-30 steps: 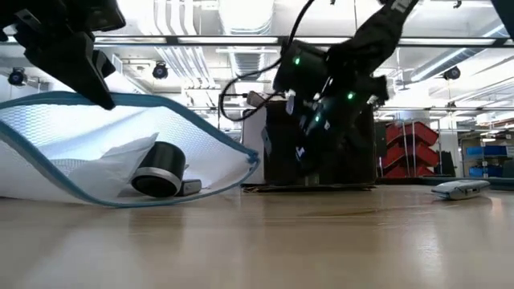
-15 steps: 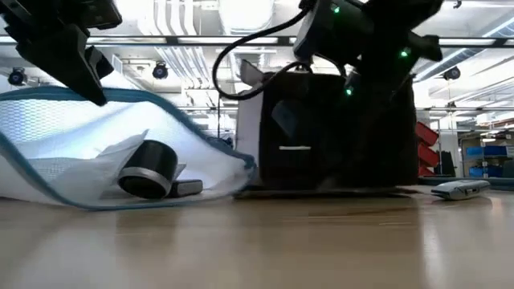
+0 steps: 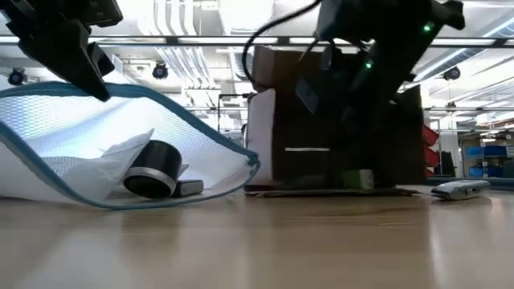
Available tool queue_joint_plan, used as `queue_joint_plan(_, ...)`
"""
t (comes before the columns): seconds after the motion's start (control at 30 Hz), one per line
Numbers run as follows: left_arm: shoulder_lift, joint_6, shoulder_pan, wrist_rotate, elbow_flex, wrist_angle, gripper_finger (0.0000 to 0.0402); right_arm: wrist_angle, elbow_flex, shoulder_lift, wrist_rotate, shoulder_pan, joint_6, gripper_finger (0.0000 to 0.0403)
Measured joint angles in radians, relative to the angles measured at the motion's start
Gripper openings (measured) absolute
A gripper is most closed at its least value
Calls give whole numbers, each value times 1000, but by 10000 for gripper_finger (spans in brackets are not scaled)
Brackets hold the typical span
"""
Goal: Unpack boxes
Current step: Remove the green charger adapter from the cardboard box
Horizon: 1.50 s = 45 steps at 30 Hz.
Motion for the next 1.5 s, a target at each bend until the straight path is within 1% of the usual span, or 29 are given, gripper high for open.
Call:
queue_joint_plan(0.07, 0, 0, 0, 0, 0, 0, 0, -72, -6, 10, 8, -4, 55, 0)
queue_joint_plan(0.2, 0, 2, 0, -4, 0, 2, 0, -70, -18, 31, 37, -14, 113, 0)
queue_joint_plan(0.4, 4, 3, 0, -6, 0, 9, 0, -96, -28, 76, 160, -52, 245, 0)
queue_joint_plan(0.47, 5, 3, 0, -6, 0, 8, 0, -89, -27, 90, 169, -70, 248, 0)
queue_joint_plan(0.67, 5, 15, 0, -6, 0, 9, 0, -86, -27, 124, 155, -122, 246, 0)
queue_joint_plan(0.73, 6, 16, 0, -6, 0, 8, 0, -84, -27, 127, 132, -137, 228, 0)
queue_joint_plan(0.93, 6, 24, 0, -6, 0, 8, 0, -62, -27, 122, 12, -155, 138, 0)
queue_joint_plan(1.03, 6, 26, 0, -6, 0, 8, 0, -34, -15, 105, -97, -131, 66, 0)
queue_joint_plan(1.1, 6, 26, 0, -6, 0, 7, 0, -18, 2, 84, -144, -93, 30, 0)
queue_joint_plan(1.17, 6, 26, 0, -6, 0, 7, 0, -15, 22, 59, -141, -48, 14, 0)
queue_joint_plan(1.27, 6, 32, 0, -5, 0, 7, 0, -43, 30, 23, -47, -17, 46, 0)
queue_joint_plan(1.33, 6, 33, 0, -6, 0, 8, 0, -89, 23, 19, 7, -31, 102, 0)
queue_joint_plan(1.5, 6, 25, 0, -5, 0, 10, 0, -92, -39, 39, 15, -94, 181, 0)
